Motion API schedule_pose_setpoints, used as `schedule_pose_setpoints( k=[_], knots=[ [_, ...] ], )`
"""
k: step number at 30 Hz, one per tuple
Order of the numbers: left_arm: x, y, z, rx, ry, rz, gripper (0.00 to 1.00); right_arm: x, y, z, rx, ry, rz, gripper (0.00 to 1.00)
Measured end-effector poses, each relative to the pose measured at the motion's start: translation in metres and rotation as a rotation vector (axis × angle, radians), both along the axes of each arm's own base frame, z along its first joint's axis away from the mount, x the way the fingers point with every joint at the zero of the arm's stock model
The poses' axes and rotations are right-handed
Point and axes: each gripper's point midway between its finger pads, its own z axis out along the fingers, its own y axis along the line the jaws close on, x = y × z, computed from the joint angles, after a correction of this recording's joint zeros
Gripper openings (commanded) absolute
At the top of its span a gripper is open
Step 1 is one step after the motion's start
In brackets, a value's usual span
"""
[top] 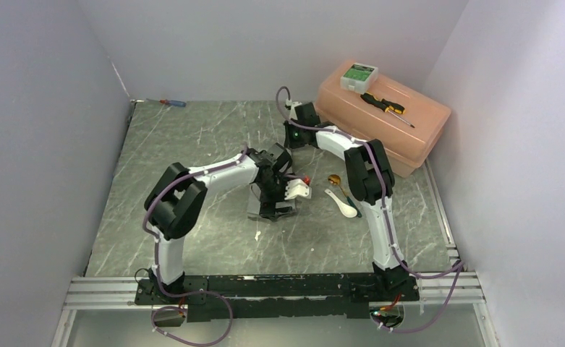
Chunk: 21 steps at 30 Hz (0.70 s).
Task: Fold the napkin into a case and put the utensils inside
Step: Smooth out the 2/3-rectangle-folded napkin at the center of the board, then move the 2/3-rectangle-folded napkin to the center of the board.
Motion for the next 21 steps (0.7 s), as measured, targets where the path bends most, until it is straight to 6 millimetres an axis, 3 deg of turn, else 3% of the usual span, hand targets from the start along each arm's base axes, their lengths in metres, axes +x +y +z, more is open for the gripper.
schedule_pose_setpoints(
  k=[4,14,18,21],
  knots=[
    [0.002,0.004,-0.022,0.047,0.013,-0.003,0.84,-0.017,-0.008,0.000,0.001,0.015,0.002,0.00],
    [0.001,0.013,-0.029,0.031,-0.080,-0.146,0.77,-0.045,-0.027,0.002,0.011,0.047,-0.003,0.00],
    [-0.013,0.031,-0.030,0.049,-0.113,-0.269,0.75,-0.059,-0.039,0.007,0.004,0.057,-0.017,0.00],
    [-0.028,0.050,-0.031,0.077,-0.121,-0.353,0.72,-0.069,-0.047,0.016,0.002,0.053,-0.027,0.06]
  ],
)
